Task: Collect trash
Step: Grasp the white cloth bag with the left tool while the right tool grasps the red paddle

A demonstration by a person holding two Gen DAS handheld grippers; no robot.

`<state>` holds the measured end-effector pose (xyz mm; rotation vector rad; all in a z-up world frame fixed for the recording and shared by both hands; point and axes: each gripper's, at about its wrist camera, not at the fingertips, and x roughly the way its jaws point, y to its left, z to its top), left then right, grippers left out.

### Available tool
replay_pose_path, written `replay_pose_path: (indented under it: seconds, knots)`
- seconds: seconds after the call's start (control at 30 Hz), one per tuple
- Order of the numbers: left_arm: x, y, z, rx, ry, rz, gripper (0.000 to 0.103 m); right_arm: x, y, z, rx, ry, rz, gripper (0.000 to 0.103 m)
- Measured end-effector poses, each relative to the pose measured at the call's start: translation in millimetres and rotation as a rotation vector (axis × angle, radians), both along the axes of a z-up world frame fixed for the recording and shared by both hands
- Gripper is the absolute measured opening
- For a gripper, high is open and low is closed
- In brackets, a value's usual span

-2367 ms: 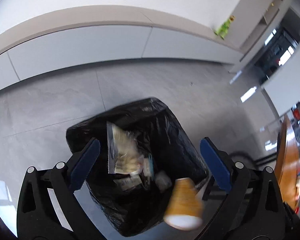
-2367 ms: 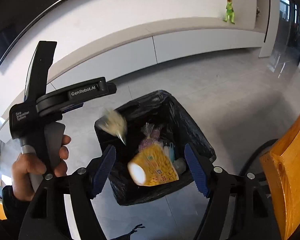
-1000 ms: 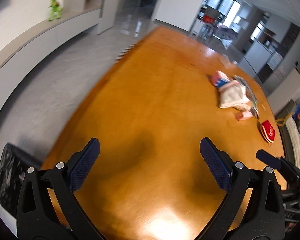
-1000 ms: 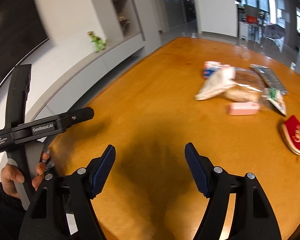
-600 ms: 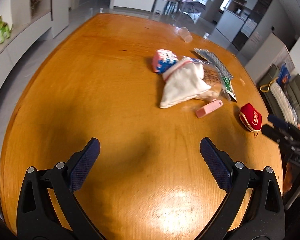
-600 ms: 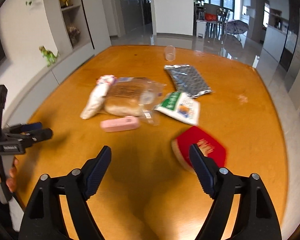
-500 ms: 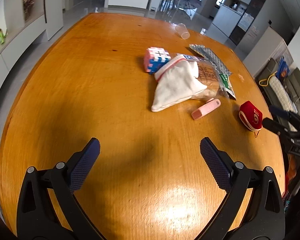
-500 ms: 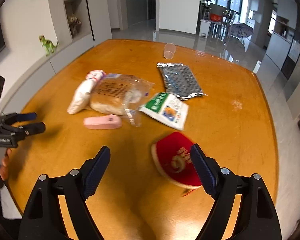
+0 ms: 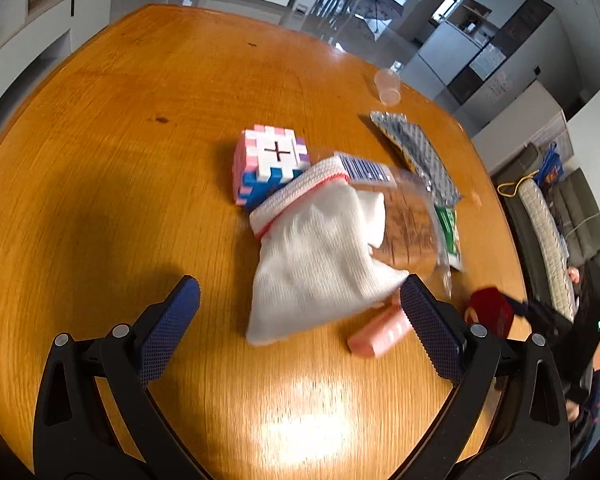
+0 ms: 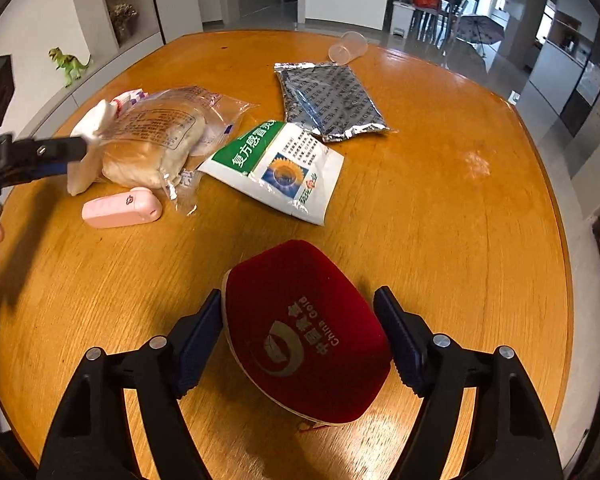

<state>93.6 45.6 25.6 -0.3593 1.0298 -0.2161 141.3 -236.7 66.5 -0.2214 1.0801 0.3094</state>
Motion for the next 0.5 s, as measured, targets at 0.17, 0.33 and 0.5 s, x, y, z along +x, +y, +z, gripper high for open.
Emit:
replay_pose_path:
  seconds: [0.17,0.33,0.5]
  knots:
    - [4.9,4.3,-2.5,-0.096,-0.013,-0.024,0.037,-15.6,-0.8,4.4,0.045,0.003,-0.024,0.075]
    - [-10.2,9.0,6.9,-0.044,-0.018,-0.041,0.013,-34.9,2.4,19.9,0.116,-0.018,-0.032,0.075]
    - [-41.8,24.1,20.1,-0.078,-0.049,-0.033,0.011,-56.5,10.4,32.1,0.183,-0.031,-0.031,0.075]
